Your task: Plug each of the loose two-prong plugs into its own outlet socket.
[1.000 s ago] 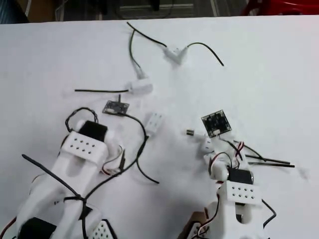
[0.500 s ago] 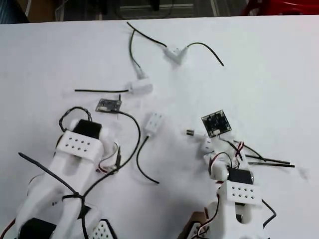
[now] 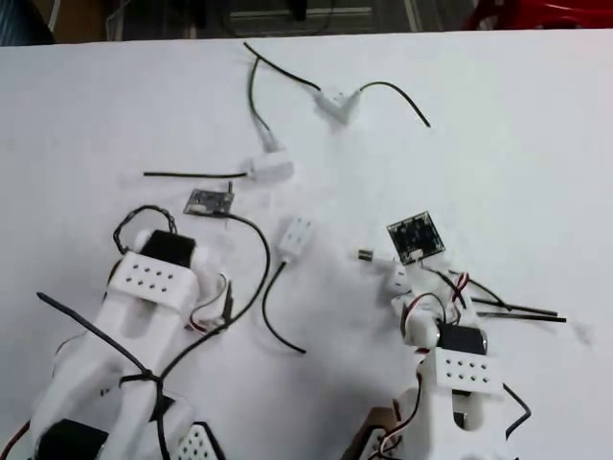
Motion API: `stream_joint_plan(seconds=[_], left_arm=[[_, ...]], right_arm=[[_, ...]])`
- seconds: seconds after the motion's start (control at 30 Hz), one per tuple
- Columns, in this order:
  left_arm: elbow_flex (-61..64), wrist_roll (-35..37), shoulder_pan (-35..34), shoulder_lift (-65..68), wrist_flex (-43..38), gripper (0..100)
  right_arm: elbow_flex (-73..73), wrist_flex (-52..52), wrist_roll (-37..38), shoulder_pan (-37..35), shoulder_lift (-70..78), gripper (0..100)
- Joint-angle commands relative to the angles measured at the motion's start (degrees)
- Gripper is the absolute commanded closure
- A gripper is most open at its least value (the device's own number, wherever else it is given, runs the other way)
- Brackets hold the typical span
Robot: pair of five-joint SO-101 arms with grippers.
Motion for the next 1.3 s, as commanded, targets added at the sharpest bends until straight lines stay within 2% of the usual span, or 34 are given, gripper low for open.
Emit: stream_joint_plan(seconds=[0.0, 0.6, 0.9, 1.2, 1.27], left_arm=[[-0.26, 0.44, -0.22, -1.54, -0.88, 98], [3.16, 0.26, -0.75, 0.04, -3.87, 98], [1.49, 0.18, -0.75, 19.91, -11.25, 98], [-6.59, 0.09, -0.84, 35.82, -11.52, 97], [-7.3, 0.26, -0.84, 36.0, -11.52, 93]], right_arm=[[0.0, -0.48, 0.26, -0.75, -0.31, 97.9], [0.0, -0.48, 0.26, -0.75, -0.31, 97.9], [0.0, -0.48, 0.26, -0.75, -0.31, 97.9], [0.0, -0.48, 0.26, -0.75, -0.31, 97.9], [0.0, -0.48, 0.26, -0.75, -0.31, 97.9]])
